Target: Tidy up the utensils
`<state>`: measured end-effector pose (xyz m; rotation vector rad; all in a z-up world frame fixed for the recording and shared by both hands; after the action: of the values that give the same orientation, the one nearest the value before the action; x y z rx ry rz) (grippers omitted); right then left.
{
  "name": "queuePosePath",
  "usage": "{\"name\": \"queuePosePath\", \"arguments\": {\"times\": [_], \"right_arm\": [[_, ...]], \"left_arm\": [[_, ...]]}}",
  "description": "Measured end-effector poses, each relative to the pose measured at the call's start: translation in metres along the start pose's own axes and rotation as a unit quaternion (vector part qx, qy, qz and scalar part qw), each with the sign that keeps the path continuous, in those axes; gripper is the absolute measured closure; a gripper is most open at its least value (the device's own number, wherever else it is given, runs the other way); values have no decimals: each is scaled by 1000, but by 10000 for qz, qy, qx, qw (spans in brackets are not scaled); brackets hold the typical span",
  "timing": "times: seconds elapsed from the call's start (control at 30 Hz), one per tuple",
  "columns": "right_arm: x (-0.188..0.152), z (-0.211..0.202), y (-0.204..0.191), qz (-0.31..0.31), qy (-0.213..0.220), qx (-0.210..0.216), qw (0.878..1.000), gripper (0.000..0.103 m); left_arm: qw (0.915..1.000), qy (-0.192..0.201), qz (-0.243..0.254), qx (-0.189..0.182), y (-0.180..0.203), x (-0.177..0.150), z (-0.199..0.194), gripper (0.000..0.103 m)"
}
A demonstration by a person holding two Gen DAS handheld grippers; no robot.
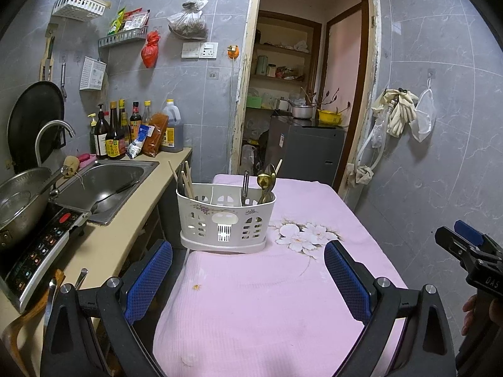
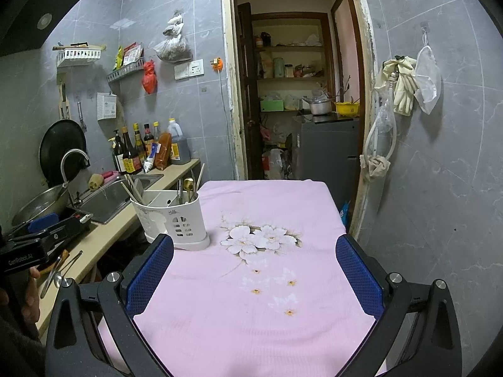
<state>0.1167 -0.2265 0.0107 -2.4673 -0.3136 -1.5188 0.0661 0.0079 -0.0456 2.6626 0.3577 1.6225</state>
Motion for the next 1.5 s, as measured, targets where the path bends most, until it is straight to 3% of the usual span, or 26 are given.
{"name": "queuePosePath", "arguments": {"times": [1.5], "right_arm": [[-1, -1, -3, 28, 10, 32, 10000, 2]], "left_arm": [[10000, 2, 14, 1, -1, -1, 0, 5]]}}
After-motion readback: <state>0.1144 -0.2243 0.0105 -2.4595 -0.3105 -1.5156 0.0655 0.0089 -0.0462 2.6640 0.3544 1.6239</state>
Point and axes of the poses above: each gripper's, at about its wrist camera, not at the fingertips, and z roughly the way its jaws point, y to its right, x to its top, the point moved 10 cm from there along z, roughly the way its jaws point
